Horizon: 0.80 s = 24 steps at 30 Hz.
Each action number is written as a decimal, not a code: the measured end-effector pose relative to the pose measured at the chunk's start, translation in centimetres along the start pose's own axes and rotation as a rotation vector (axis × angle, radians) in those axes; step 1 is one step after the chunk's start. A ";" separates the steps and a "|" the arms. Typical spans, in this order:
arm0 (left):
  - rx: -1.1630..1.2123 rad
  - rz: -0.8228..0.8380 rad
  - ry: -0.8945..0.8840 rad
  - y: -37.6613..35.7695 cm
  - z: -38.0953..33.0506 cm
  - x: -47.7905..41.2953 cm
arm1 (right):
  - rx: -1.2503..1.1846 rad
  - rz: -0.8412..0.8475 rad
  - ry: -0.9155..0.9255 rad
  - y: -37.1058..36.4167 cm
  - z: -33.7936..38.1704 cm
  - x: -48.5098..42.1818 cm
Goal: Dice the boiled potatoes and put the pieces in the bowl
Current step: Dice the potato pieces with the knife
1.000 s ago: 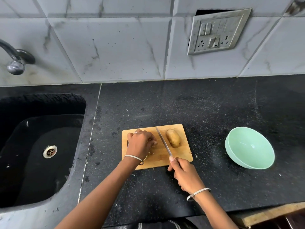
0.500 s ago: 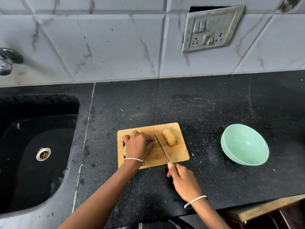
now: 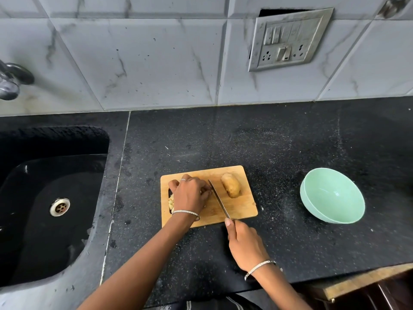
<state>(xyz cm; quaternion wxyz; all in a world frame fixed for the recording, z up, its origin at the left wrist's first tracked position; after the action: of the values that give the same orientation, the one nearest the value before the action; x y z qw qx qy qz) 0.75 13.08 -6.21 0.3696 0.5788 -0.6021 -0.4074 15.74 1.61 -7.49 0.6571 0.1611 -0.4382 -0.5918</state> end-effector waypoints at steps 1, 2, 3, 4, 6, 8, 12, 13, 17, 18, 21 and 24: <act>0.007 0.001 0.006 0.1 0.1 0.0 | 0.013 0.002 -0.007 0.0 0.2 -0.1; 0.013 0.001 0.010 0.1 0.1 0.0 | 0.027 0.009 -0.015 0.0 0.4 -0.2; 0.016 0.000 0.012 0.1 0.1 0.0 | 0.038 0.018 -0.028 0.1 0.5 -0.3; 0.013 -0.002 0.012 0.1 0.1 0.0 | 0.045 0.025 -0.042 0.2 0.7 -0.5; -0.004 -0.001 0.015 0.1 0.0 0.1 | 0.054 0.034 -0.059 0.2 0.8 -0.7; -0.025 0.002 0.018 0.2 0.0 0.1 | 0.067 0.047 -0.068 0.1 0.8 -0.7; 0.013 -0.061 0.038 1.0 0.3 0.2 | 0.088 0.032 -0.084 0.5 0.0 -0.1; 0.006 -0.078 0.042 1.4 0.6 0.2 | 0.095 0.023 -0.086 0.6 -0.2 0.0; -0.055 -0.067 0.044 2.1 1.9 0.1 | 0.070 -0.032 -0.046 1.1 -0.8 0.4; -0.039 -0.065 0.052 2.2 2.2 0.1 | 0.056 -0.056 -0.039 1.4 -0.8 0.2; 0.004 -0.070 0.065 2.7 3.1 0.1 | 0.083 -0.069 -0.052 1.9 -0.9 -0.3; 0.044 -0.050 0.081 2.9 3.6 0.1 | 0.125 -0.033 -0.056 1.3 -0.8 -0.3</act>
<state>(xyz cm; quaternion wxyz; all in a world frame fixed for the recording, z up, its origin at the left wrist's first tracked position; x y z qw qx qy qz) -3.69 13.16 -4.94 0.3704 0.6177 -0.5806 -0.3796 17.24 1.94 -7.08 0.6234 0.1927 -0.4897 -0.5783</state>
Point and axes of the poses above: each hand's wrist, its own x-axis away from the middle knuckle, its own y-axis out of the back of the hand, z = x × y, the point moved 5 cm from there along -x, towards the middle knuckle
